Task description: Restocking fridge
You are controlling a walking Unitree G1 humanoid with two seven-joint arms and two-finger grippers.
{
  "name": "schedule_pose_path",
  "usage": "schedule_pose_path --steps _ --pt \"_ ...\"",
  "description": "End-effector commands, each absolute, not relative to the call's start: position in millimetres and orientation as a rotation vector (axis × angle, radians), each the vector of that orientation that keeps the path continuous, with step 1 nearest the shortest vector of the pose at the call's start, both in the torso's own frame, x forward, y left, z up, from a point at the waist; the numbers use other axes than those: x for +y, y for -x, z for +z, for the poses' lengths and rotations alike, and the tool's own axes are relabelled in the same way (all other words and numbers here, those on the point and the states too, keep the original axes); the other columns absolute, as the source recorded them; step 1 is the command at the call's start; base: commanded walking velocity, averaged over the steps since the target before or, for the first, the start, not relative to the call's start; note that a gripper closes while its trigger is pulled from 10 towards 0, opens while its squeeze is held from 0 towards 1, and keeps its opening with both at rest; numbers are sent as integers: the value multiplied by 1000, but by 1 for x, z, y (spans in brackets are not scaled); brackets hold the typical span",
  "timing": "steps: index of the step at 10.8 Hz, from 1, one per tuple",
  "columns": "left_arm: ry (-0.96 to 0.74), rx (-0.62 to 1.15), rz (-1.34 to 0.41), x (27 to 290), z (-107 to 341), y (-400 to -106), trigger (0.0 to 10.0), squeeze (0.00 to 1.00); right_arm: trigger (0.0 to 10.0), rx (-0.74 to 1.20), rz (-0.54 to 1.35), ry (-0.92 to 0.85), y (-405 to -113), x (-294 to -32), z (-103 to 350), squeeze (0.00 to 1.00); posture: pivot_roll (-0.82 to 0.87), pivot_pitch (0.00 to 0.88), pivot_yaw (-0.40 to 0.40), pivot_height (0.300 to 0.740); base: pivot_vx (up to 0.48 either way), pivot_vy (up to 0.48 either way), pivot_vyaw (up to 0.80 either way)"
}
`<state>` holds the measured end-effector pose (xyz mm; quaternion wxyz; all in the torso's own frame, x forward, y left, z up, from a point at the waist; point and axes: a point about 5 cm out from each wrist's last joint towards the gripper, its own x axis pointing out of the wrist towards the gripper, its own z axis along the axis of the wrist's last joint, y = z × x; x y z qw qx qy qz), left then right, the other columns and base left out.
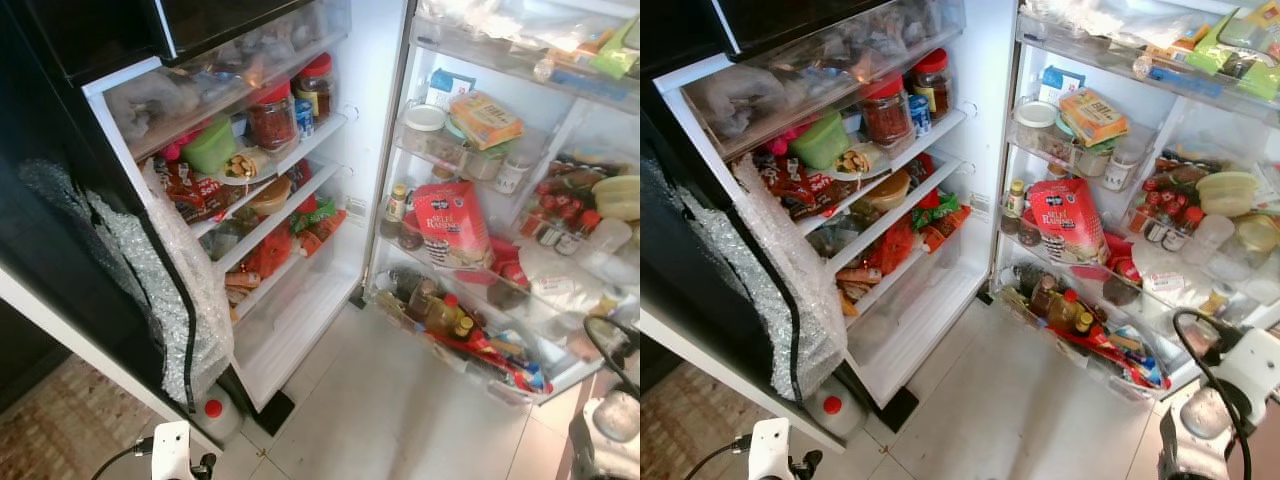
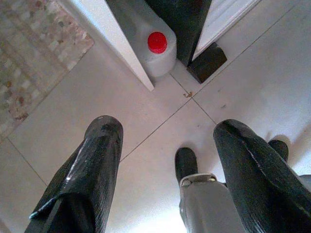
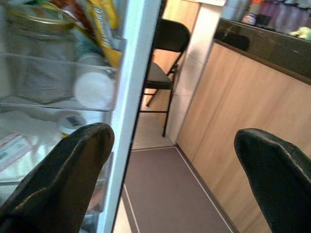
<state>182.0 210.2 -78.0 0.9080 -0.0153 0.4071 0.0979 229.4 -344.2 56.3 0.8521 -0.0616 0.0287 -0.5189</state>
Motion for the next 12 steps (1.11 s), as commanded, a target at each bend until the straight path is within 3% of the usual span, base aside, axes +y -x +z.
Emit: schedule_pose_path --steps 1,7,12 --pt "32 871 210 213 -81 -175 10000 0 10000 62 -1124 144 -225 -345 56 0 -144 68 36 740 0 0 0" --pt "39 879 206 212 -82 -174 10000 0 10000 55 -1281 169 -199 -381 72 0 -150 53 34 740 0 0 0" --pt "37 880 206 212 -82 -174 10000 0 10000 70 -1281 165 -199 -380 70 0 -146 68 35 740 0 0 0"
